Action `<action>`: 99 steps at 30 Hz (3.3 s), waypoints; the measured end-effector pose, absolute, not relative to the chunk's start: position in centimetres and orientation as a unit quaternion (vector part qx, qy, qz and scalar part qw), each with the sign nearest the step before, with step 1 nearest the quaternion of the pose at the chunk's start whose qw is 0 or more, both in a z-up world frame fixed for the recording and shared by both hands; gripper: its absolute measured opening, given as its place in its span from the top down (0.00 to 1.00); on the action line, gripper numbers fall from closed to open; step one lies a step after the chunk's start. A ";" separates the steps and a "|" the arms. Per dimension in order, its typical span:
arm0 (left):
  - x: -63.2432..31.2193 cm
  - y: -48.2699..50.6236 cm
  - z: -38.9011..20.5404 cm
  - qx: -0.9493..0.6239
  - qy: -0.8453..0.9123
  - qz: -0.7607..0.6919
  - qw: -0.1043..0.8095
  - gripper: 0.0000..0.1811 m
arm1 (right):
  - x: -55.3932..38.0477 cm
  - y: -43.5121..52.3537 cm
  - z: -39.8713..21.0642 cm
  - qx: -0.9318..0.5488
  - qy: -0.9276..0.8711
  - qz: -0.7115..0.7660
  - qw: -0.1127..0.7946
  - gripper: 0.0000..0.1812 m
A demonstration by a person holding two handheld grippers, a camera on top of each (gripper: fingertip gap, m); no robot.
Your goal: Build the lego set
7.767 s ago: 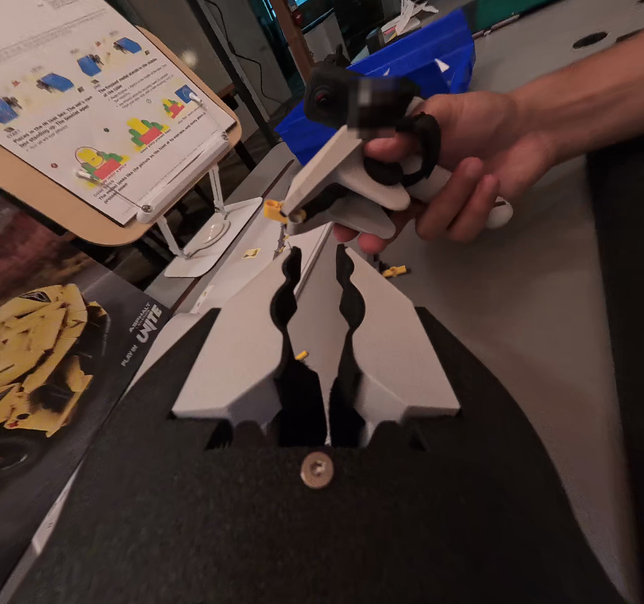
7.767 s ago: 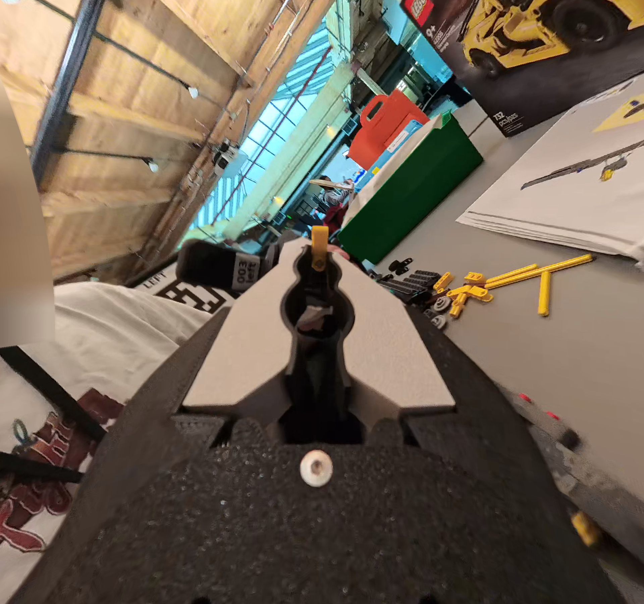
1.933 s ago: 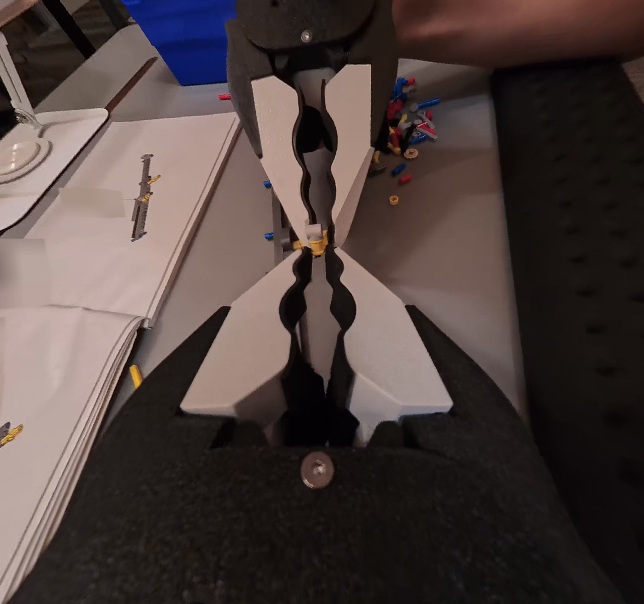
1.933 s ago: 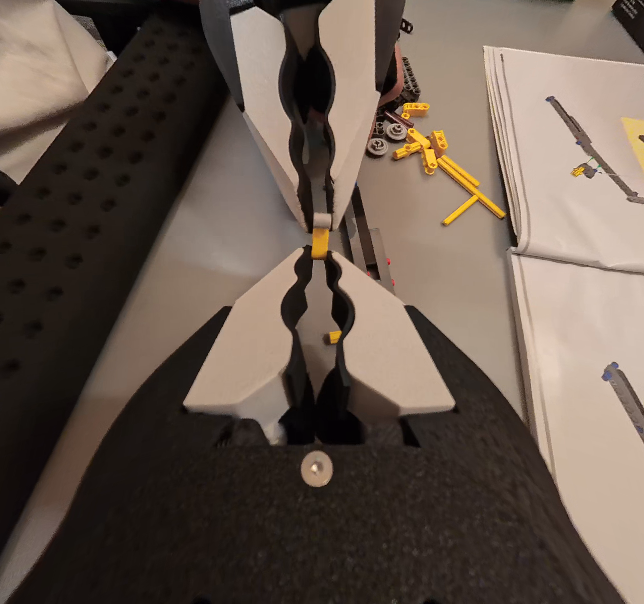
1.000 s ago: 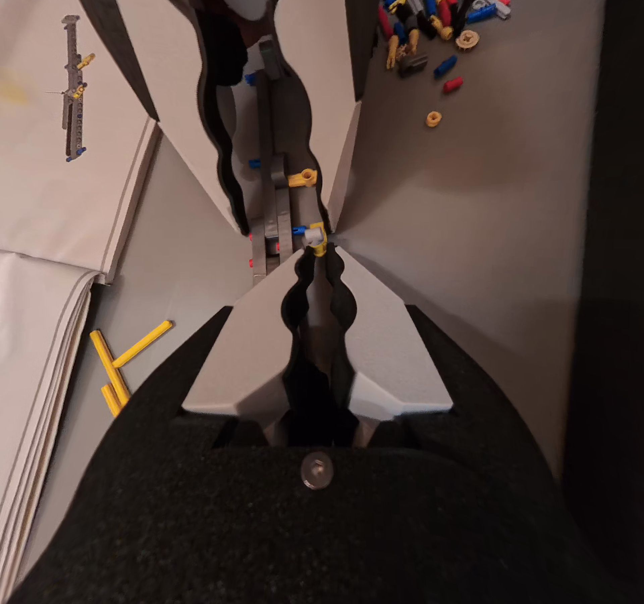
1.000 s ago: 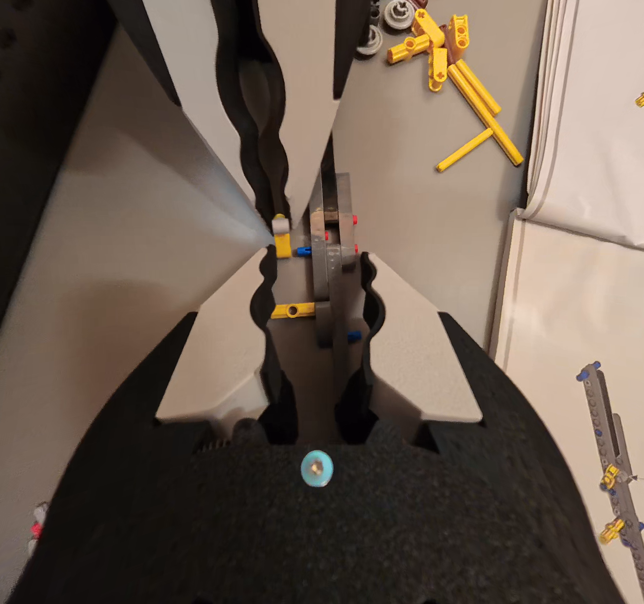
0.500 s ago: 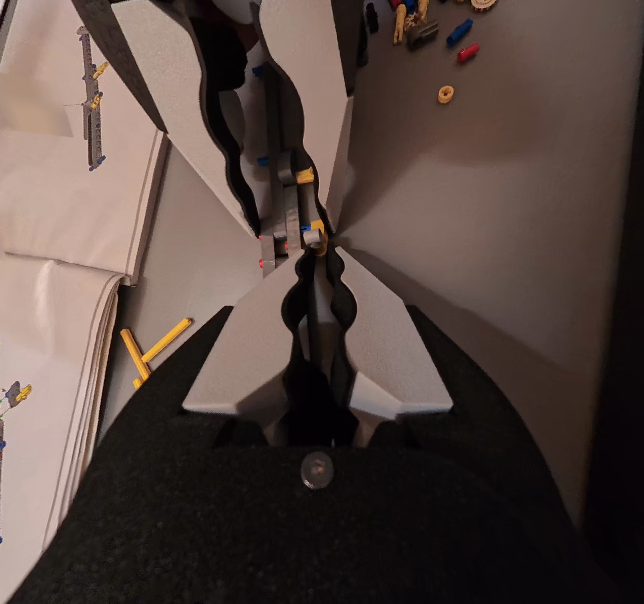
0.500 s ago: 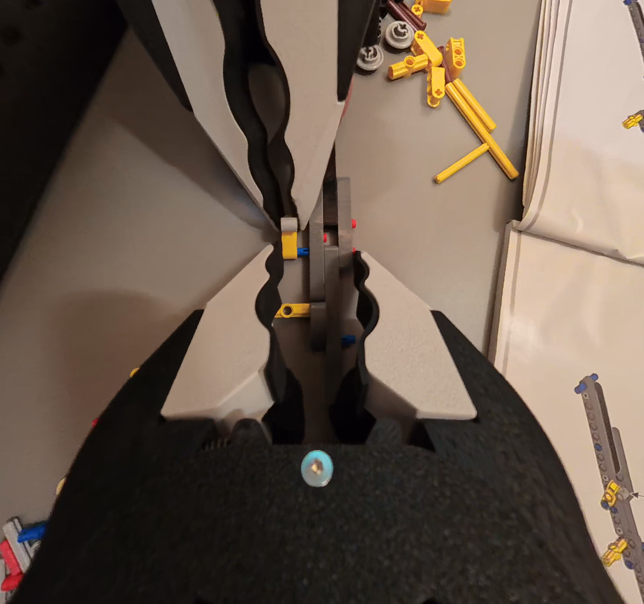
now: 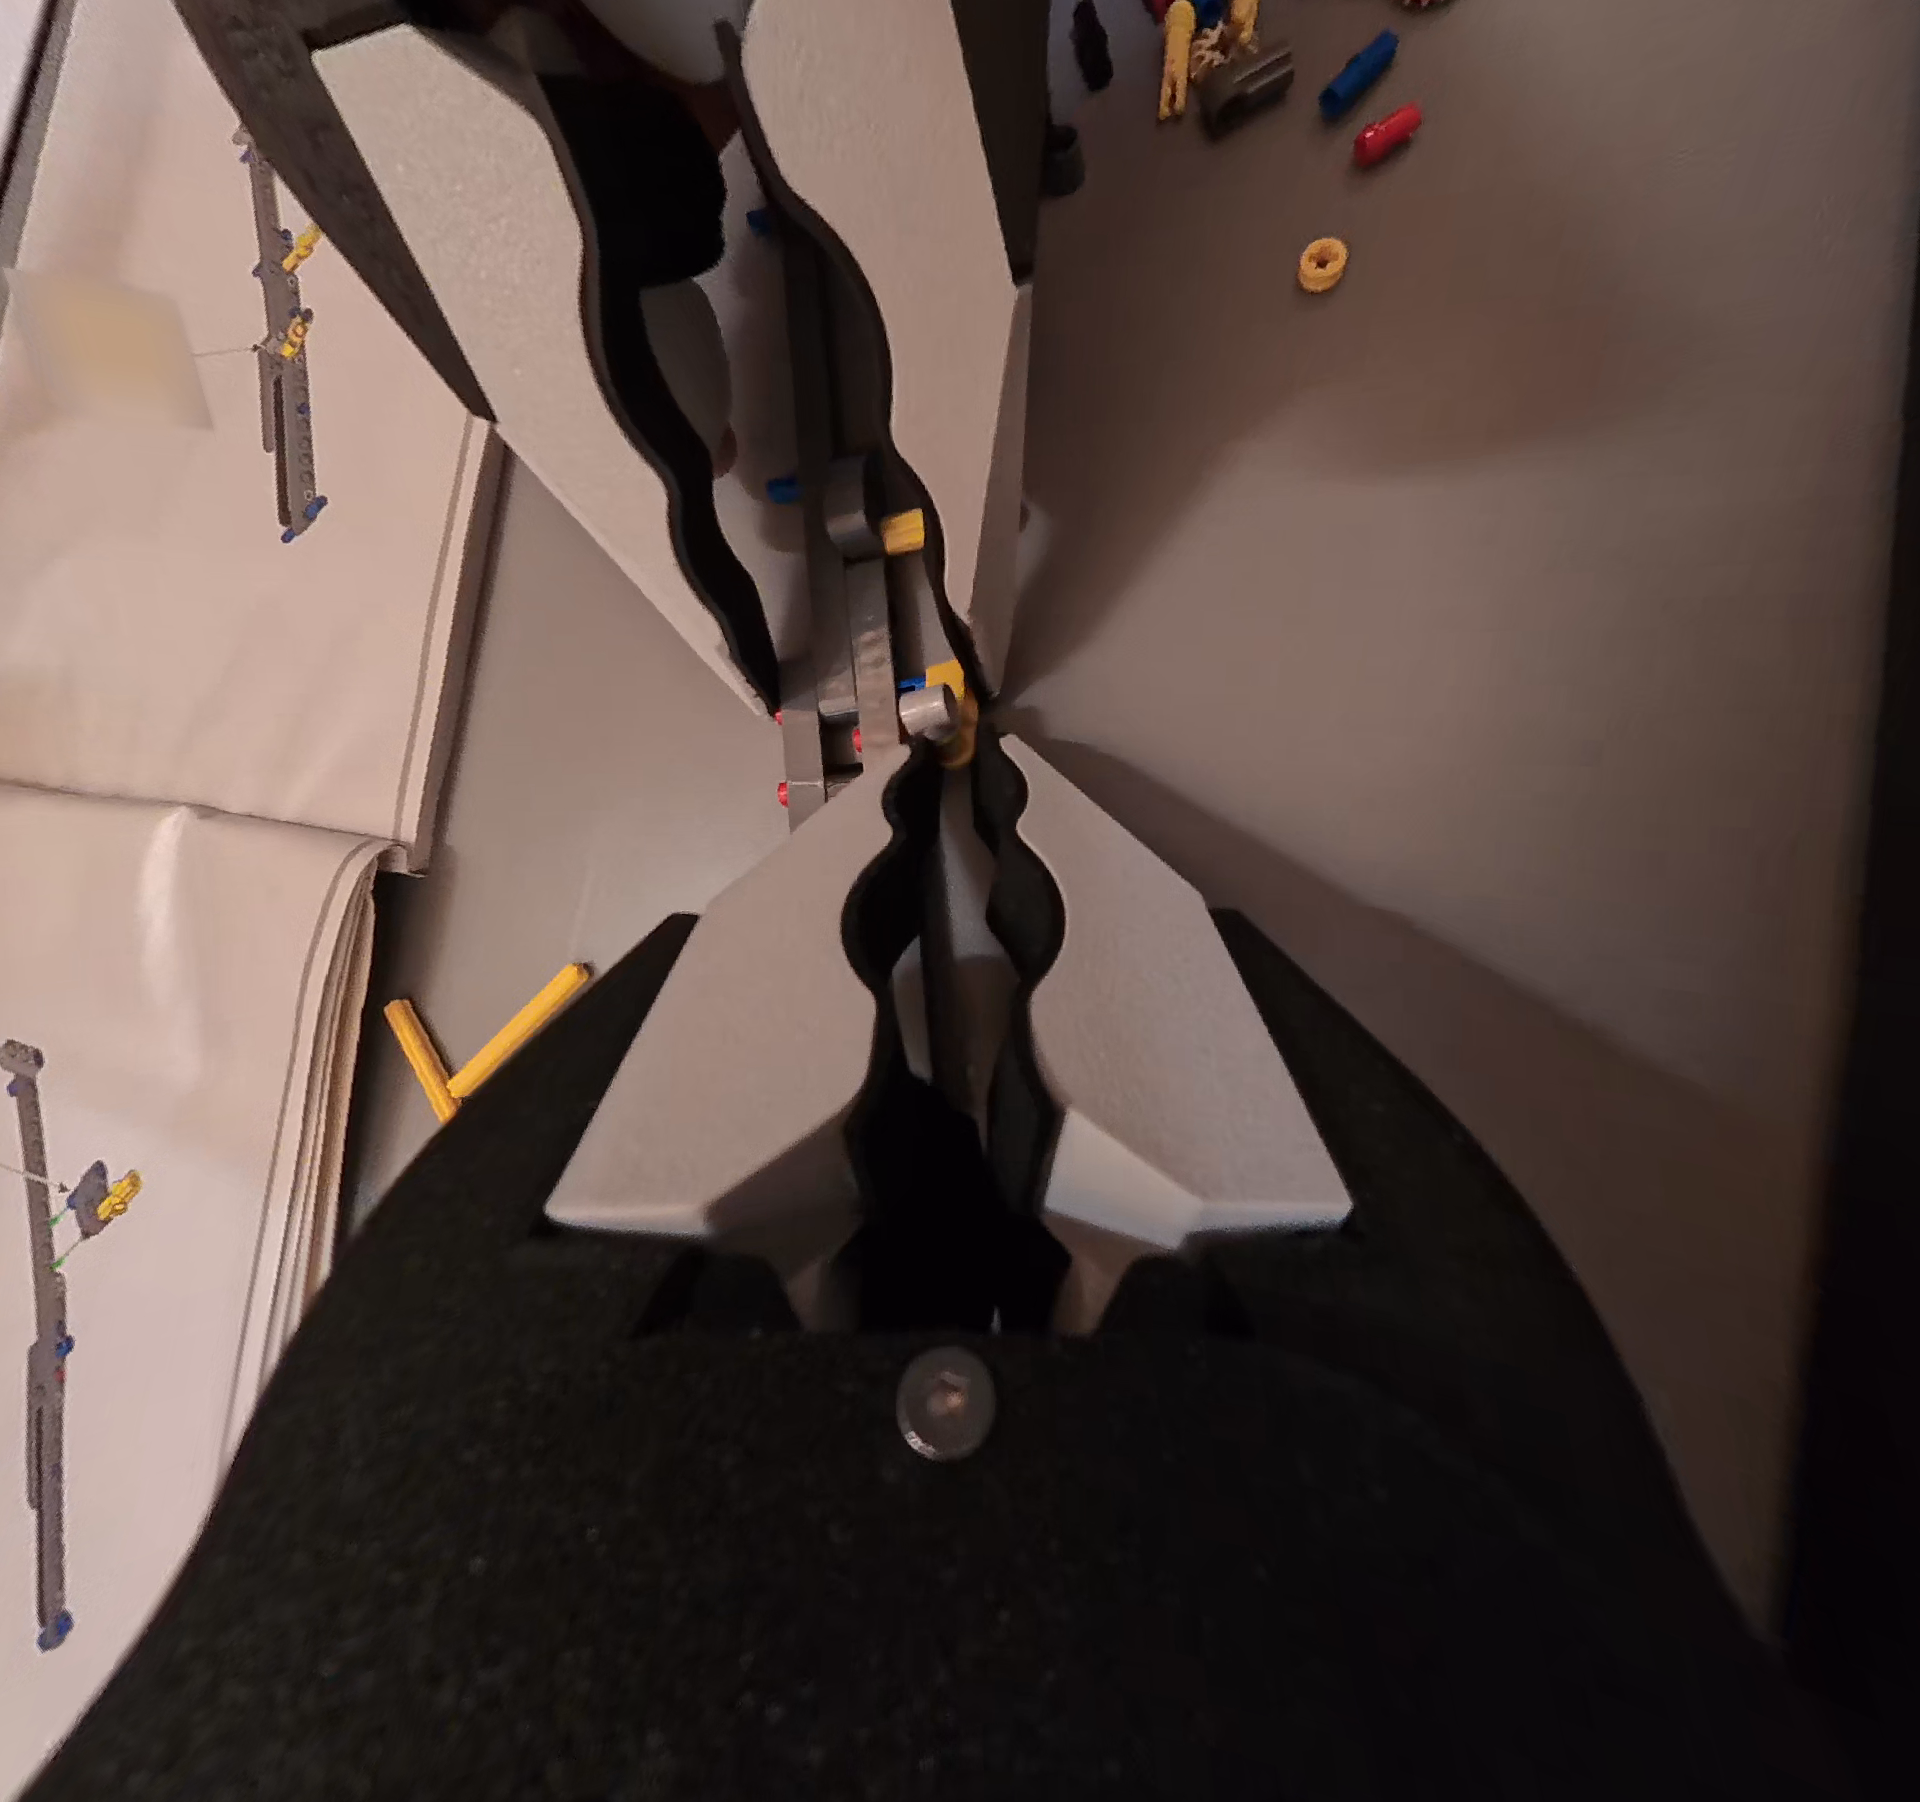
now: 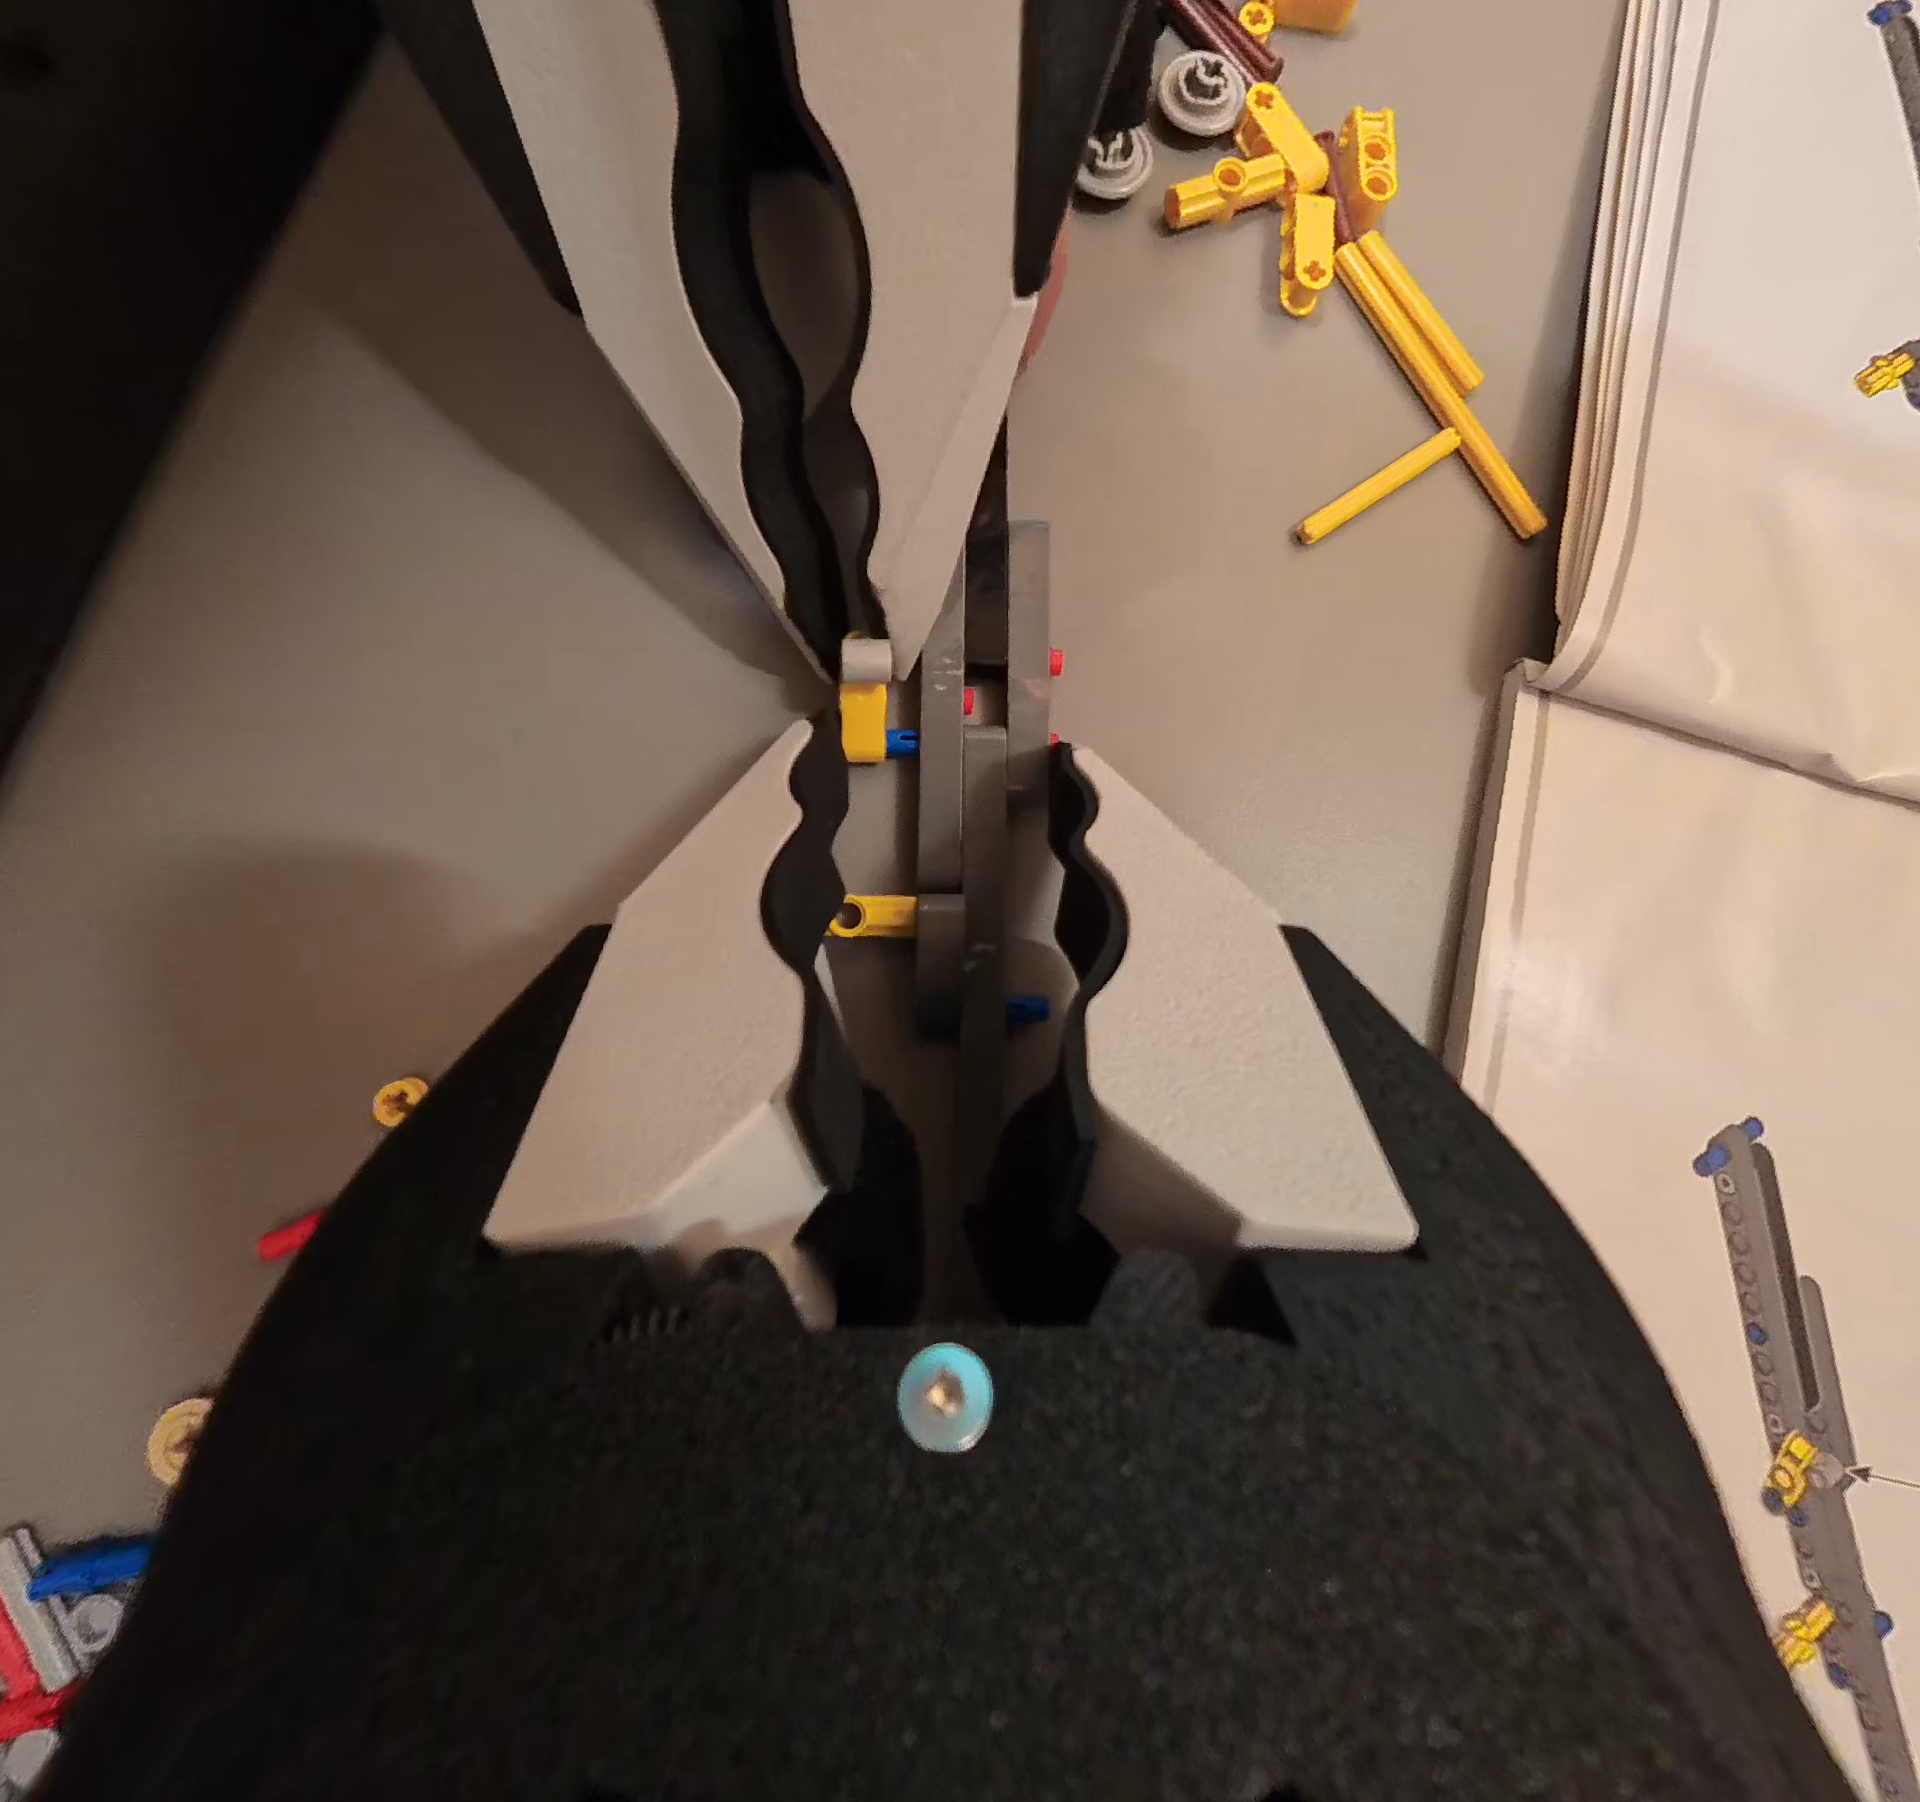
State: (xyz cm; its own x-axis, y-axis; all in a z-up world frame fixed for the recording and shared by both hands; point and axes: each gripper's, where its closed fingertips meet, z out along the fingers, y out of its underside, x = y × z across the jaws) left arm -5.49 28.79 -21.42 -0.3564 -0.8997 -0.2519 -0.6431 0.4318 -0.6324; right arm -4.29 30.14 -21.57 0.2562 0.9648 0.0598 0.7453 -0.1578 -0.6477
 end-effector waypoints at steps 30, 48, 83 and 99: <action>-4.9 30.2 -21.5 -0.568 0.732 -0.292 0.239 0.79 | -4.5 30.2 -21.4 -0.741 -0.563 0.211 0.297 0.78; -5.5 29.0 -19.9 -0.523 0.746 -0.291 0.291 0.87 | -4.3 30.3 -21.4 -0.739 -0.565 0.209 0.301 0.78; -5.0 29.0 -19.8 -0.481 0.776 -0.231 0.337 0.92 | -4.3 30.5 -21.4 -0.743 -0.560 0.205 0.304 0.82; -5.1 29.4 -20.2 -0.477 0.780 -0.220 0.340 0.96 | -4.4 30.5 -21.4 -0.737 -0.565 0.202 0.309 0.82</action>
